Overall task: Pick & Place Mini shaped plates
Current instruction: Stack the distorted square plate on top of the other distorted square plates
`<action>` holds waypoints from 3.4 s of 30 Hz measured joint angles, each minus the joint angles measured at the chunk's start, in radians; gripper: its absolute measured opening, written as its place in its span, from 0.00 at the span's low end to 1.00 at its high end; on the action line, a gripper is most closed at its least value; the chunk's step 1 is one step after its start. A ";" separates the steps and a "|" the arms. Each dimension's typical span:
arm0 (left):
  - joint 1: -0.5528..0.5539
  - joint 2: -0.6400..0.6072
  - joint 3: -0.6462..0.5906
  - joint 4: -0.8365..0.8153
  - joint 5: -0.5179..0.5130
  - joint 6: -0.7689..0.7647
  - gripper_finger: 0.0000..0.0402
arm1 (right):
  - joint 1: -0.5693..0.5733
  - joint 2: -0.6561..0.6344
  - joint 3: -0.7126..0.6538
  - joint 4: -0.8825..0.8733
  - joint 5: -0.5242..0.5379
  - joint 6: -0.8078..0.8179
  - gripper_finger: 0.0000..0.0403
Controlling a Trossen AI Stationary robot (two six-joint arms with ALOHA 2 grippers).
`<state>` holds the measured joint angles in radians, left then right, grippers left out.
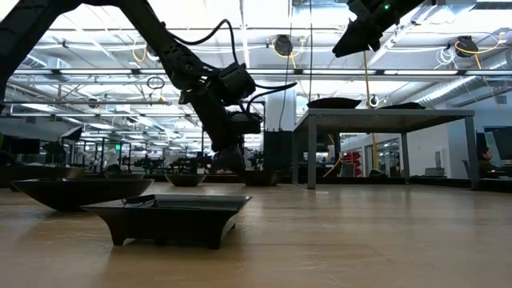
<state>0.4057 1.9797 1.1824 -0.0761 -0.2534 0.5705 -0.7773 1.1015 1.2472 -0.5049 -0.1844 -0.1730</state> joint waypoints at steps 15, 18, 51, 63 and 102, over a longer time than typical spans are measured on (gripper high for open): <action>-0.001 0.010 0.000 -0.003 -0.015 0.020 0.07 | 0.000 0.000 0.000 0.010 0.000 0.000 0.32; -0.005 0.010 0.000 -0.002 -0.017 -0.021 0.02 | 0.000 0.000 0.000 0.008 0.000 0.000 0.32; -0.558 -0.037 -0.001 0.078 -0.009 -0.481 0.03 | 0.123 0.000 0.000 0.007 -0.003 -0.022 0.32; -0.549 -0.034 0.000 0.077 0.000 -0.497 0.07 | 0.210 0.000 0.000 0.006 -0.001 0.007 0.32; -0.553 -0.439 0.000 -0.066 -0.358 -0.550 0.43 | 0.505 0.009 -0.351 0.254 -0.004 0.181 0.32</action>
<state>-0.1474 1.5411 1.1828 -0.1426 -0.6117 0.0204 -0.2722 1.1103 0.8962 -0.2510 -0.1881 0.0081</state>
